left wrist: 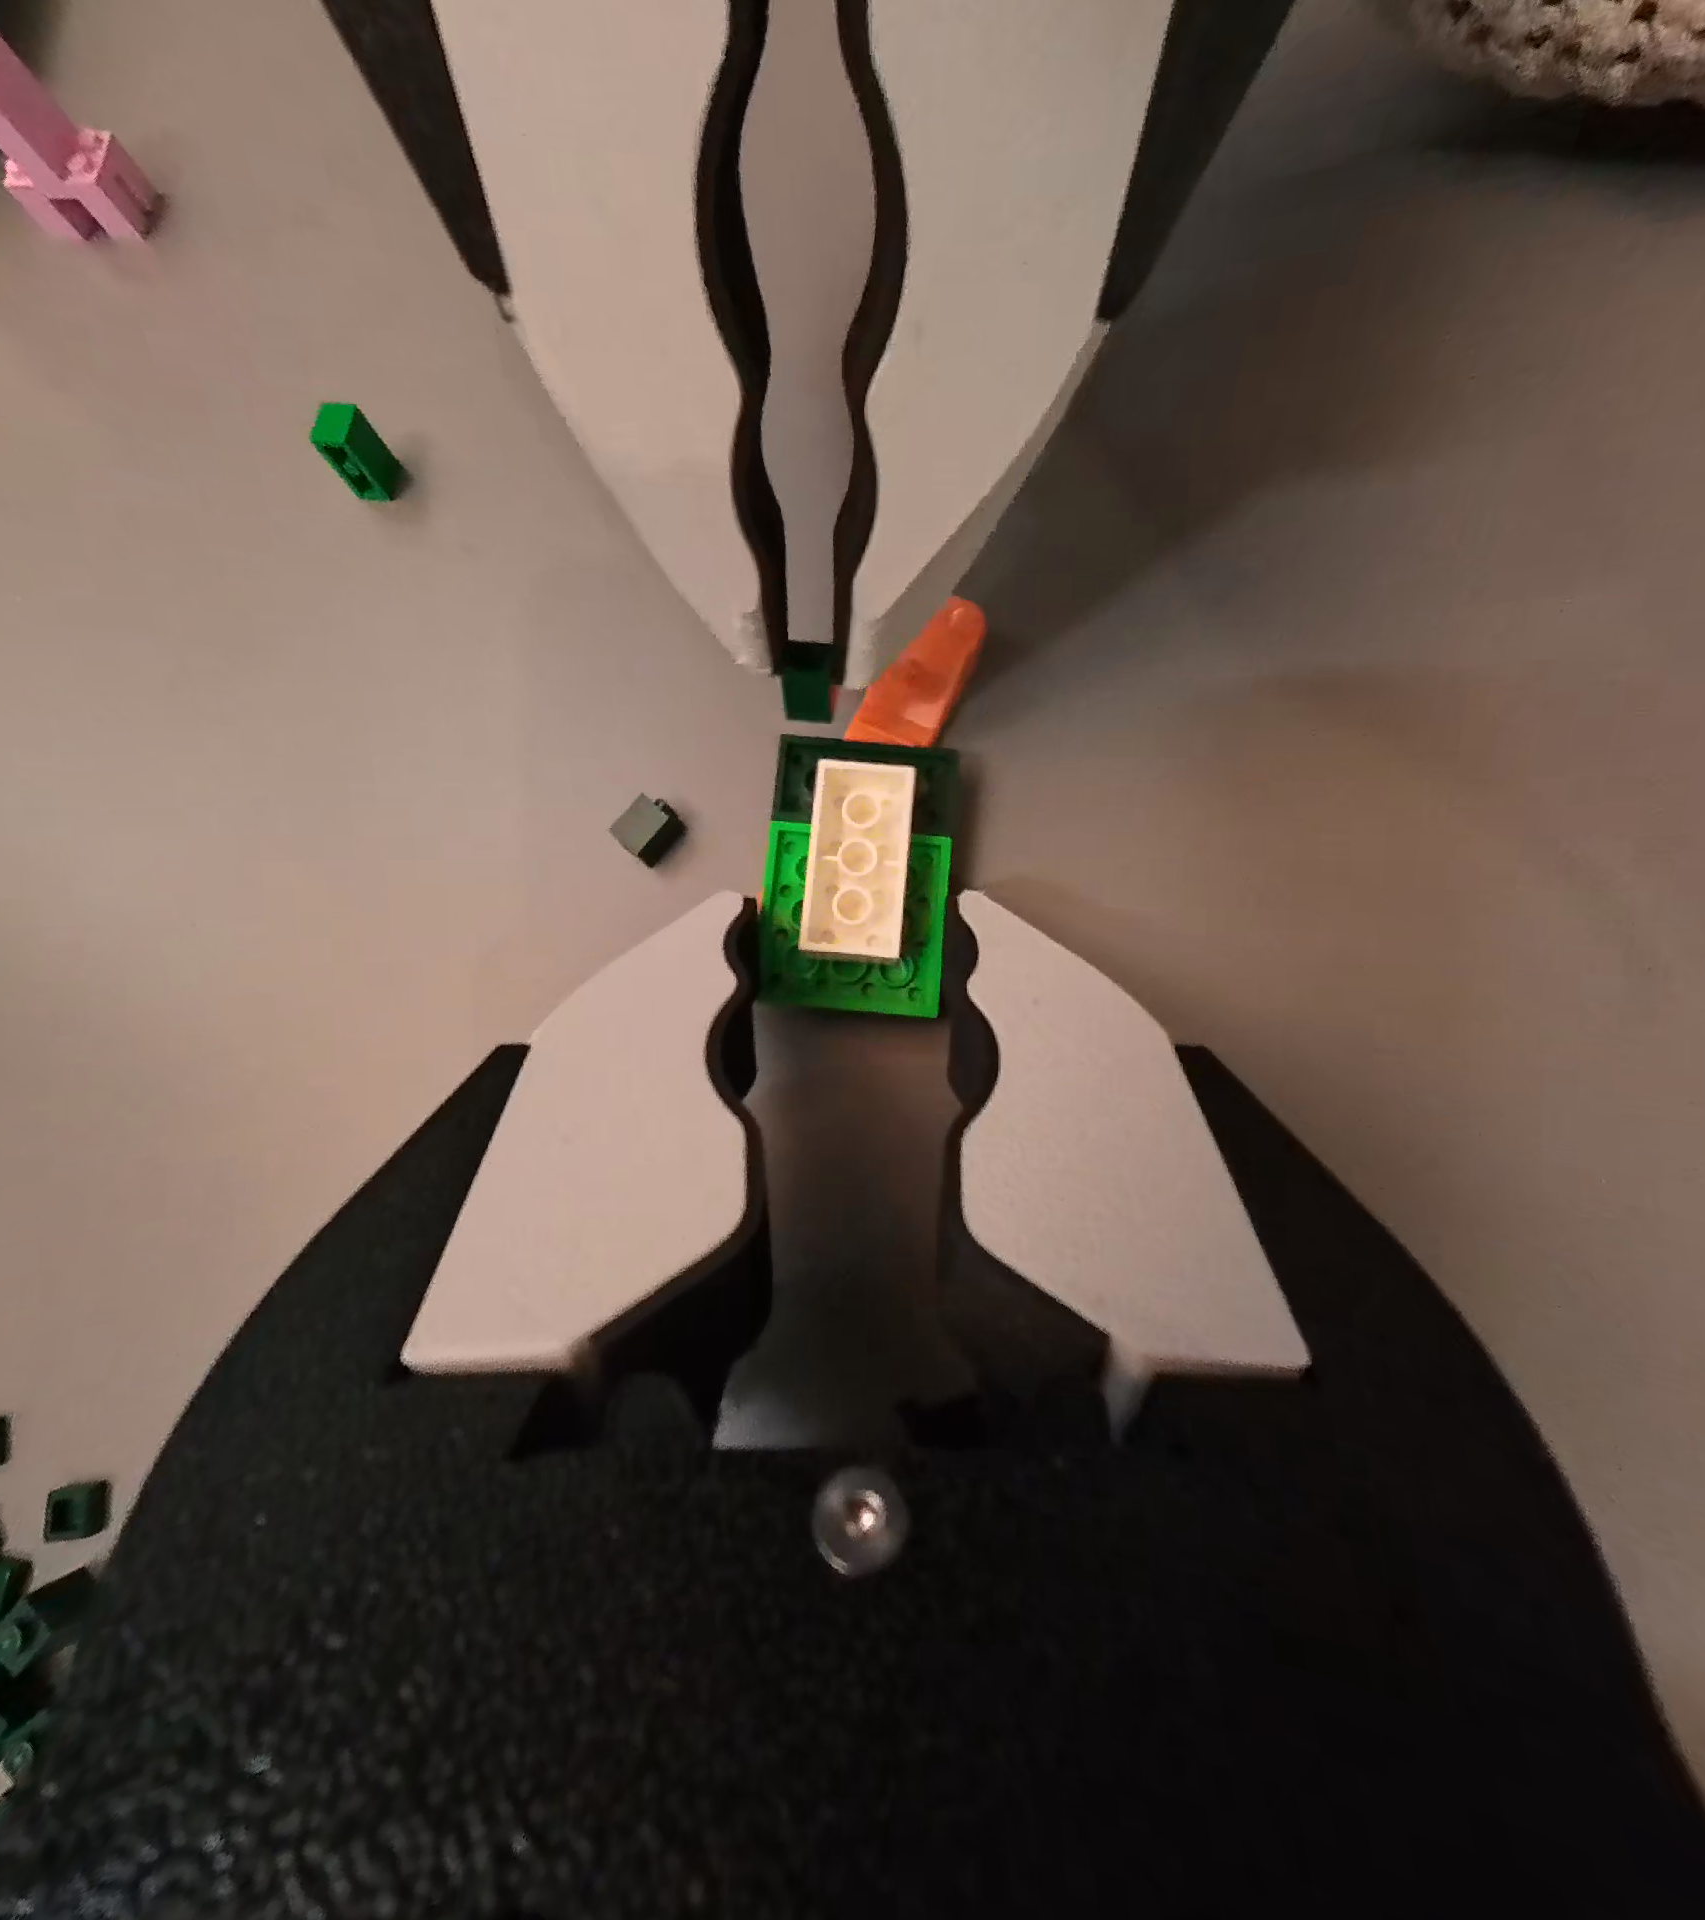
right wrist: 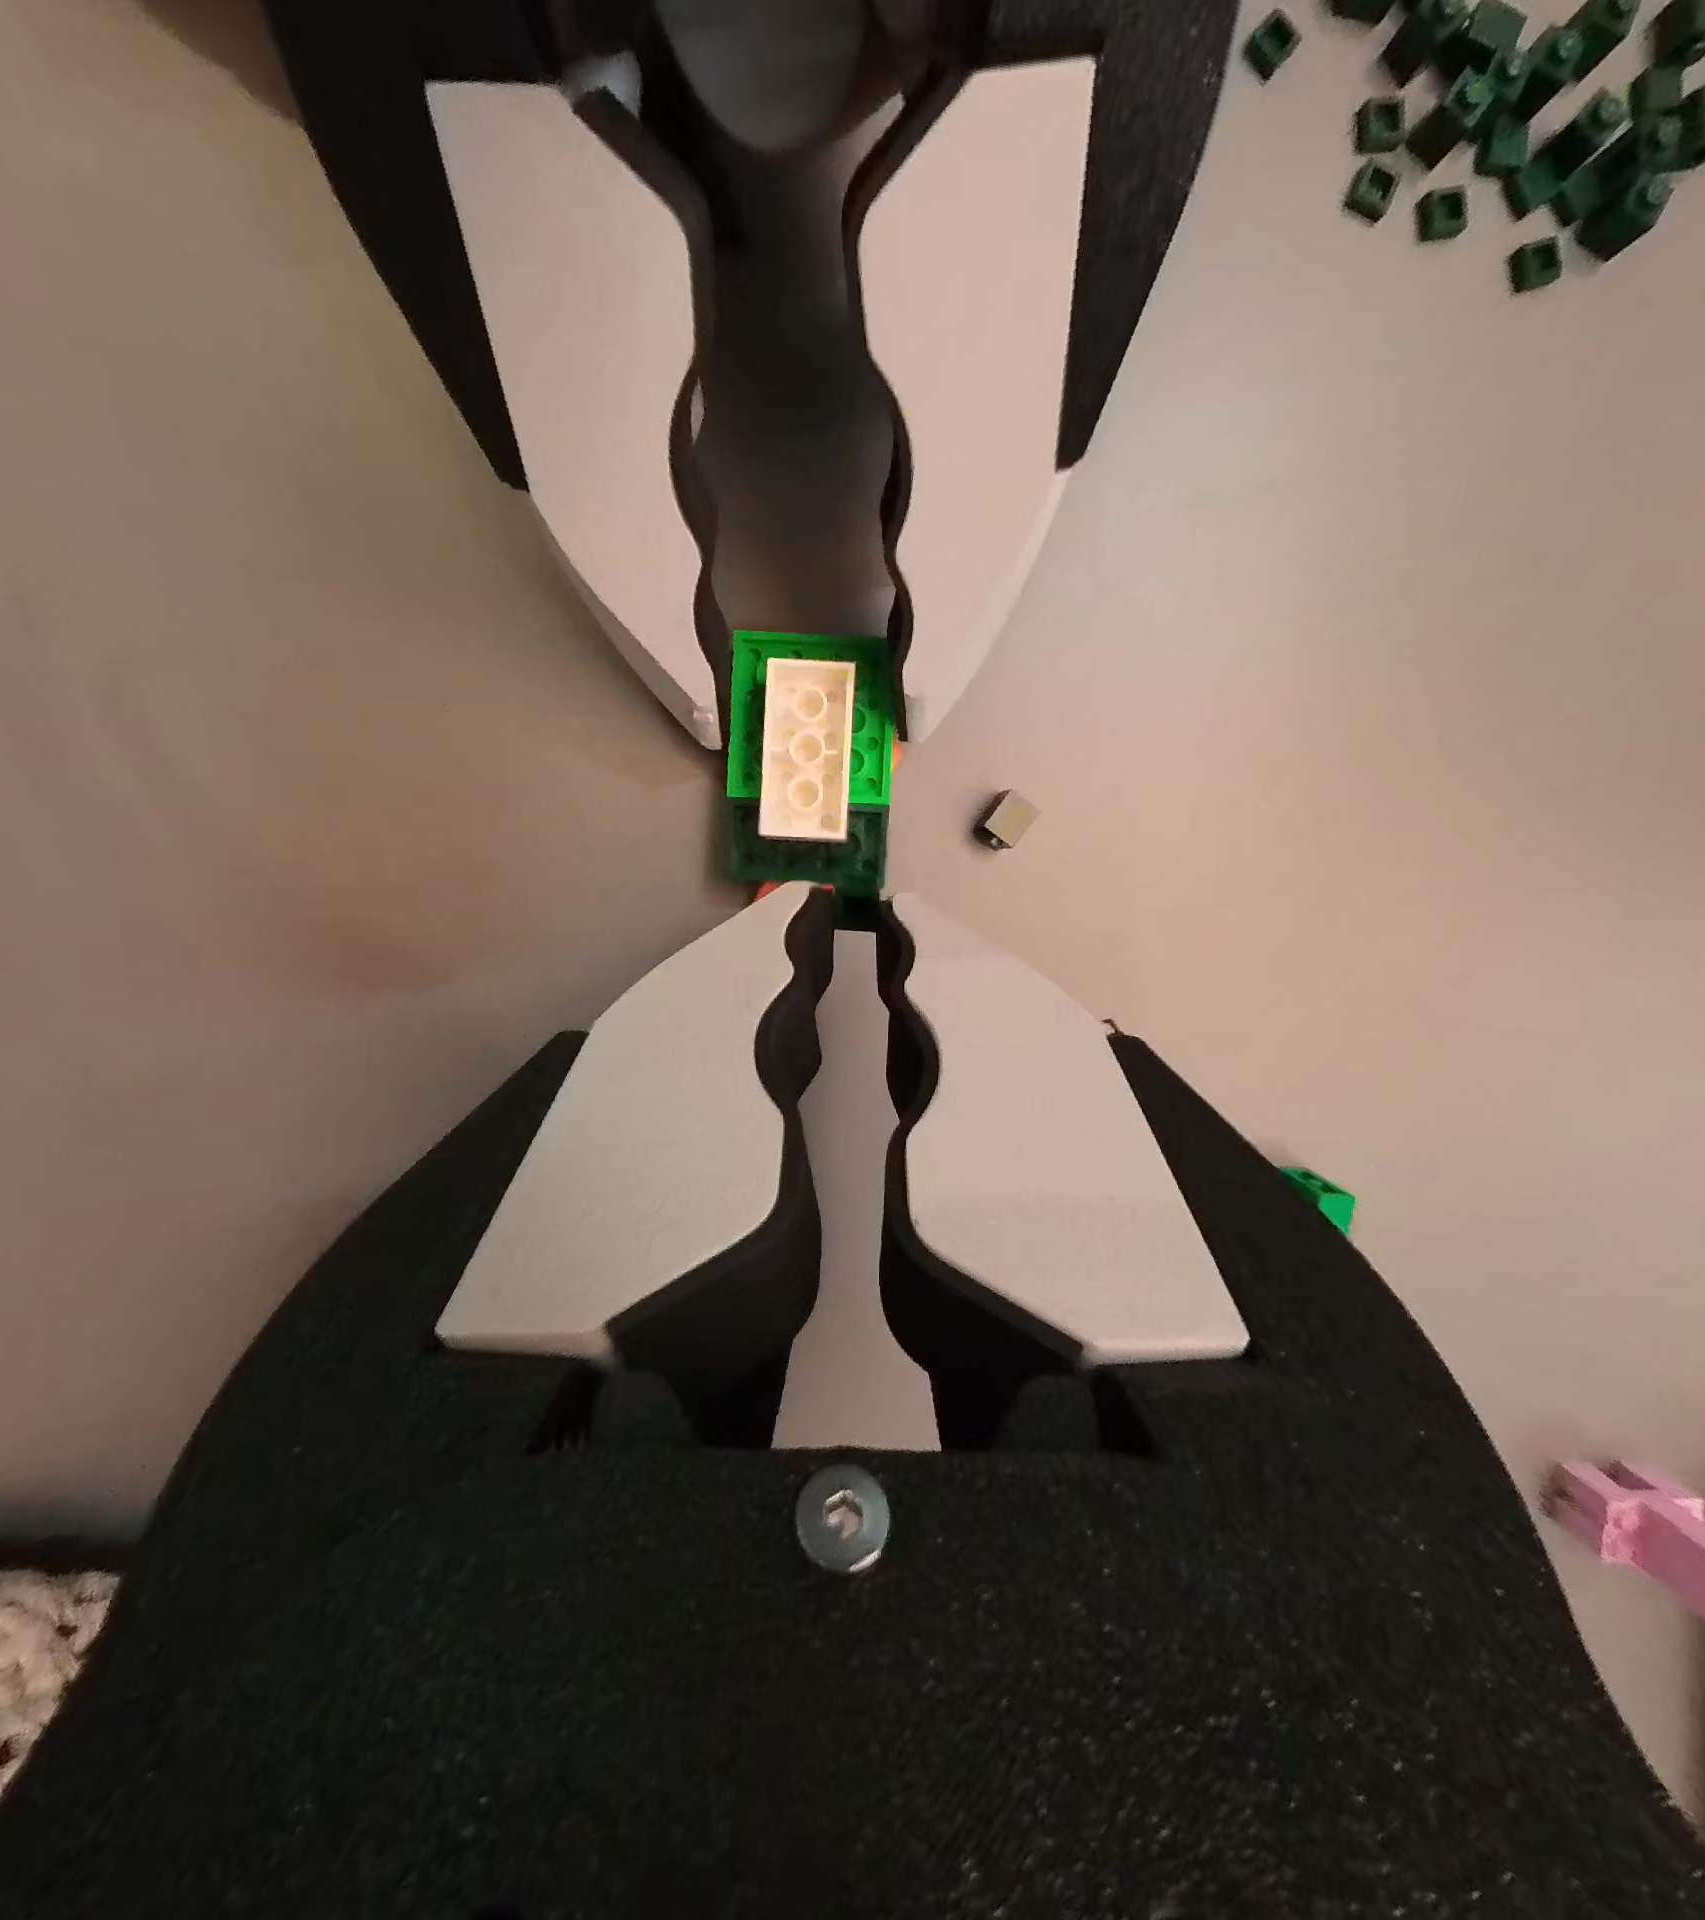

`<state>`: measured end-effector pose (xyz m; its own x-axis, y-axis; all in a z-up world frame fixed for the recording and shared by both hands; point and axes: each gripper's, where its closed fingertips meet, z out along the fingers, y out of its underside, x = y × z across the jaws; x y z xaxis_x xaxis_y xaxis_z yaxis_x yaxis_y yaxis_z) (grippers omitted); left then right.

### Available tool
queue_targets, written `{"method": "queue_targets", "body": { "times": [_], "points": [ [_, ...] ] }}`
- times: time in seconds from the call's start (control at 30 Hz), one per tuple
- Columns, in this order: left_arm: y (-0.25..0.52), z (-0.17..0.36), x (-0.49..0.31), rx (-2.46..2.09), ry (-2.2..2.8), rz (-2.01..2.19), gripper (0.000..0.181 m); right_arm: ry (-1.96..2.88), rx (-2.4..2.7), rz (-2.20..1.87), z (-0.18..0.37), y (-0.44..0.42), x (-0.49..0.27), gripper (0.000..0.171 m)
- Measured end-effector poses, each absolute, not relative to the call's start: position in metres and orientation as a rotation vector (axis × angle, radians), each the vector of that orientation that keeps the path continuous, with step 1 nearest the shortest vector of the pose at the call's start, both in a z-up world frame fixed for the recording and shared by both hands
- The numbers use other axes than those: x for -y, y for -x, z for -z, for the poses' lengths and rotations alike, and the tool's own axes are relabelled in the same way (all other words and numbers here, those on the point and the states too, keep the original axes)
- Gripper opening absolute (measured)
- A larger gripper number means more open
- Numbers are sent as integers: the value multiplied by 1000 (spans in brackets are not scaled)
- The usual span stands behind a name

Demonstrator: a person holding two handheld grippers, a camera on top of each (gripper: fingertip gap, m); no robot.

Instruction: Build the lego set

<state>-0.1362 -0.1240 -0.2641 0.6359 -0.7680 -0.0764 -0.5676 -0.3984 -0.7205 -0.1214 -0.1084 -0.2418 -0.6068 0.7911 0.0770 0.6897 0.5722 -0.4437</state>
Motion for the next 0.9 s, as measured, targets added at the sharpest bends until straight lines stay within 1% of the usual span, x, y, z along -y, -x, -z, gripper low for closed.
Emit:
{"method": "queue_targets", "body": {
  "times": [0.4, 0.9],
  "points": [
    [136, 266, 126, -1050, 2123, 330, 33, 1214, 2591, -432, 249, 123, 108, 8],
    [137, 267, 129, -1061, 2111, 330, 33, 1196, 2613, -431, 250, 126, 111, 8]
  ]
}}
